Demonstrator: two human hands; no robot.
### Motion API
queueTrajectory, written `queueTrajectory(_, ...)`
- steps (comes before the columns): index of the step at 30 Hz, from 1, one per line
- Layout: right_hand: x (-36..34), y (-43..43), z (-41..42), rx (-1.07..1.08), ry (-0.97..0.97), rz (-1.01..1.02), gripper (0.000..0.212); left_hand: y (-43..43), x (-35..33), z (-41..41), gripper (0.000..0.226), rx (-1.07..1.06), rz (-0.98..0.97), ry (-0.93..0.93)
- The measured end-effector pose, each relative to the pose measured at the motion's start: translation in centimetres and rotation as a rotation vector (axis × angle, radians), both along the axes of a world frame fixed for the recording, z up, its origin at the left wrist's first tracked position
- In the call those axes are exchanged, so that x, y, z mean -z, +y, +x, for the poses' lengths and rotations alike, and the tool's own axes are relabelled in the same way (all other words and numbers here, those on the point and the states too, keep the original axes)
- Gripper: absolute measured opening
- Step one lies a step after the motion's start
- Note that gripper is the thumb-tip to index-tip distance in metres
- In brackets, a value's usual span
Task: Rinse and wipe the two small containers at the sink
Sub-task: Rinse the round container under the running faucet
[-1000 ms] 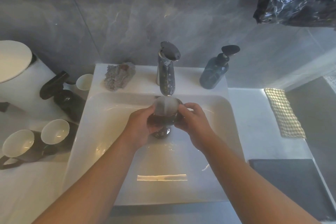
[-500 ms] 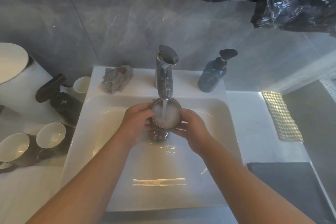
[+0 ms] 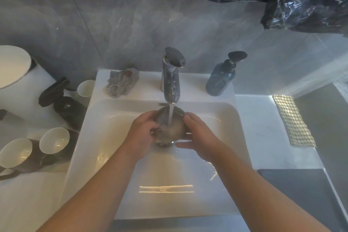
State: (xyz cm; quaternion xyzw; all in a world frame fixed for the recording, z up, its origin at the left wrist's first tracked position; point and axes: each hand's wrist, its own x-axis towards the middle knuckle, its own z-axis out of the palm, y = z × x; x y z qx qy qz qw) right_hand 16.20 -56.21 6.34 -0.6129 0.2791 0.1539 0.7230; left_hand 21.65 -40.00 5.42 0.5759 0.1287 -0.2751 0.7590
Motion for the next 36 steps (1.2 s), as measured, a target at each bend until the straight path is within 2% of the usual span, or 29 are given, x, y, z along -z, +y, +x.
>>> queueTrajectory(4, 0.1, 0.9, 0.2, 0.031, -0.026, 0.026, 0.036, -0.5, -0.3, -0.4, 0.049, -0.004, 0.009, -0.063)
queueTrajectory(6, 0.0, 1.3, 0.4, 0.054, -0.046, 0.014, 0.034, -0.8, -0.4, -0.4, 0.036, -0.029, -0.002, -0.079)
queueTrajectory(9, 0.0, 1.9, 0.6, 0.053, -0.095, -0.024, 0.031, -1.2, -0.2, -0.5, 0.008, -0.019, 0.114, -0.127)
queueTrajectory(10, 0.0, 2.2, 0.7, 0.052, -0.112, -0.035, 0.031, -1.4, -0.2, -0.5, 0.006, -0.03, 0.151, -0.148)
queueTrajectory(13, -0.1, 3.5, 1.0, 0.11, -0.135, -0.065, 0.029, -2.0, -0.5, -0.5, 0.016, -0.112, 0.212, -0.186)
queueTrajectory(15, -0.1, 4.4, 1.2, 0.155, -0.141, -0.081, 0.034, -2.5, -1.2, -0.7, 0.014, -0.17, 0.256, -0.177)
queueTrajectory(20, -0.1, 5.4, 2.3, 0.265, -0.031, -0.155, 0.042, -3.1, -1.7, -0.4, 0.031, -0.306, 0.337, -0.099)
queueTrajectory(23, -0.3, 5.4, 2.2, 0.261, -0.043, -0.16, 0.046, -2.9, -1.4, -0.7, 0.024, -0.265, 0.343, -0.144)
queueTrajectory(27, -0.4, 5.5, 2.0, 0.248, -0.102, -0.255, 0.035, -2.9, -0.9, -1.4, 0.015, -0.217, 0.37, -0.259)
queueTrajectory(31, -0.7, 5.3, 2.6, 0.301, -0.075, -0.336, 0.033, -3.4, -1.3, -0.7, 0.035, -0.347, 0.359, -0.097)
queueTrajectory(34, -1.2, 5.1, 2.5, 0.324, -0.075, -0.305, 0.033, -3.6, -1.5, -0.2, 0.03, -0.353, 0.33, 0.017)
queueTrajectory(36, -1.3, 5.1, 2.1, 0.298, -0.13, -0.321, 0.033, -3.5, -1.5, -0.4, 0.026, -0.264, 0.31, -0.035)
